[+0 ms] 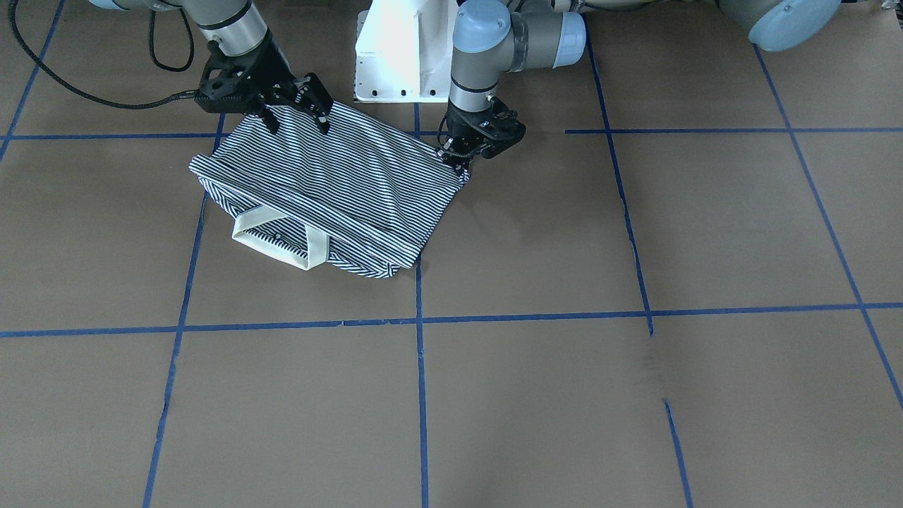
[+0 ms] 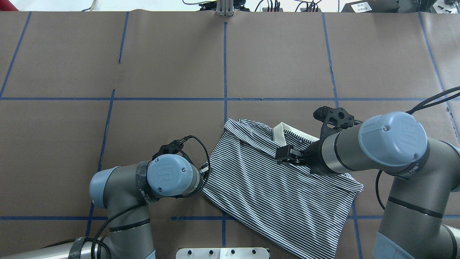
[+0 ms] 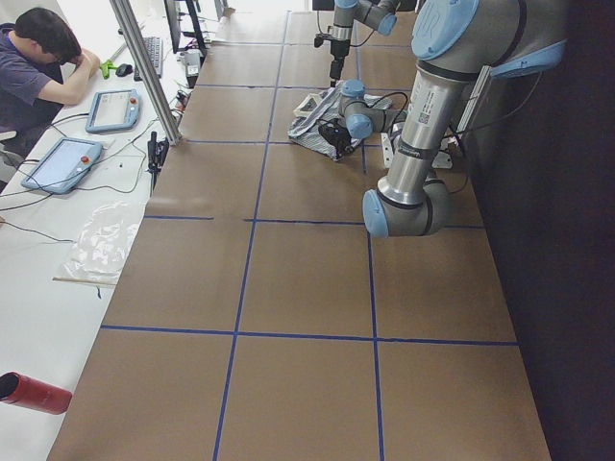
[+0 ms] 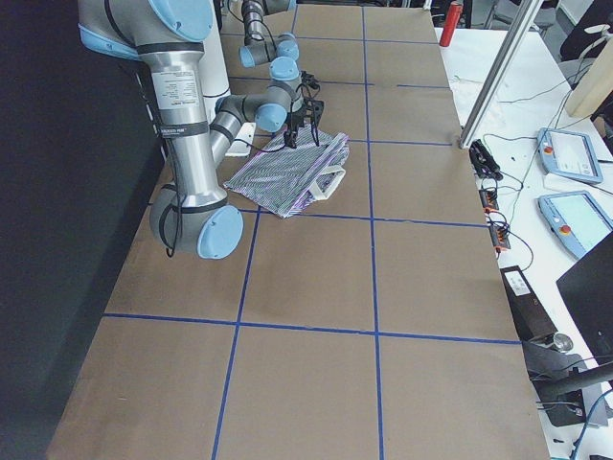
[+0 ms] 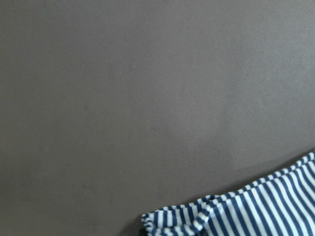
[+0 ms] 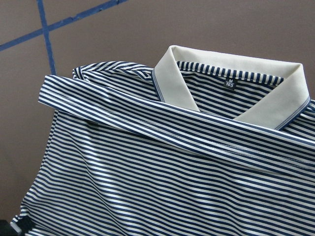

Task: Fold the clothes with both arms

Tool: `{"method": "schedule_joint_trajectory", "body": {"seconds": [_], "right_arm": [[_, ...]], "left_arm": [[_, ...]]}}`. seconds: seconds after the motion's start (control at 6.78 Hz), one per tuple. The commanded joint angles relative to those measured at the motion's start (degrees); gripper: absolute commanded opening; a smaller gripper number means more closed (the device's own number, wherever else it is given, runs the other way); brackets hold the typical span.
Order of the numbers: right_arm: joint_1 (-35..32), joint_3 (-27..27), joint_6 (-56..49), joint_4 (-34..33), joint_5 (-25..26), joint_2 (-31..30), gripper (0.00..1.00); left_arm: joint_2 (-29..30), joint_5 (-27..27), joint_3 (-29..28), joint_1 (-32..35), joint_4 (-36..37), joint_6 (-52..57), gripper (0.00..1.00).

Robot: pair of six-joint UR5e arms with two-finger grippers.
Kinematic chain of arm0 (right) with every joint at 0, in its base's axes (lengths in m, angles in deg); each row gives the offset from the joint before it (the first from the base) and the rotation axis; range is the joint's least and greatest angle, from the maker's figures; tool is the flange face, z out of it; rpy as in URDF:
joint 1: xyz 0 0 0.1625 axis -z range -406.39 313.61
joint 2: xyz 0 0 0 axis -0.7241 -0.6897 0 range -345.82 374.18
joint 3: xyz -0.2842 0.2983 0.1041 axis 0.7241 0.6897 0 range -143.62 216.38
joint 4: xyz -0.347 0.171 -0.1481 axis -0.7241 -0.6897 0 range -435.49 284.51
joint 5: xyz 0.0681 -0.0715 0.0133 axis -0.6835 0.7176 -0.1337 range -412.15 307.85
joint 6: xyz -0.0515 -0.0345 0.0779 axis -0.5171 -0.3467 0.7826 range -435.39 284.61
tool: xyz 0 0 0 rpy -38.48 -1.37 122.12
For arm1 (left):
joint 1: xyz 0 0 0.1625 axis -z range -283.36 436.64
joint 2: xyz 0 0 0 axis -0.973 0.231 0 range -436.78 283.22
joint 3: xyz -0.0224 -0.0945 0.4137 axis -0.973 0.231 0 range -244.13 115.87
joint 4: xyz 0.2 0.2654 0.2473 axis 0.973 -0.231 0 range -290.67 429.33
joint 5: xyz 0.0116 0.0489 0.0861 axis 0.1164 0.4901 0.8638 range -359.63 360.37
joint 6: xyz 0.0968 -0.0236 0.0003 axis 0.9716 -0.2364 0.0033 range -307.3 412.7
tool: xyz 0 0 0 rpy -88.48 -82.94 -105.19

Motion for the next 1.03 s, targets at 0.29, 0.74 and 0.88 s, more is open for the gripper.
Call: {"method": "schedule_joint_trajectory", "body": {"seconds": [0.29,0.74,0.88], "right_arm": [[-0.3,-2.5,0.6,-0.1,0.6,-1.3,1.0],[-1.5,-2.6,0.7,-0.1,0.8,-1.4,1.0],[-1.5,-2.5,0.7,-0.1,0.8,-1.3,1.0]], "left_arm": [[0.1,1.9,-2.2,8.1,0.0,0.5,0.0],[6.5,4.5,-15.9,17.3,-8.9,8.0,0.0],[10.2,4.5,-23.2,20.3,-14.8,10.7,0.0]]}}
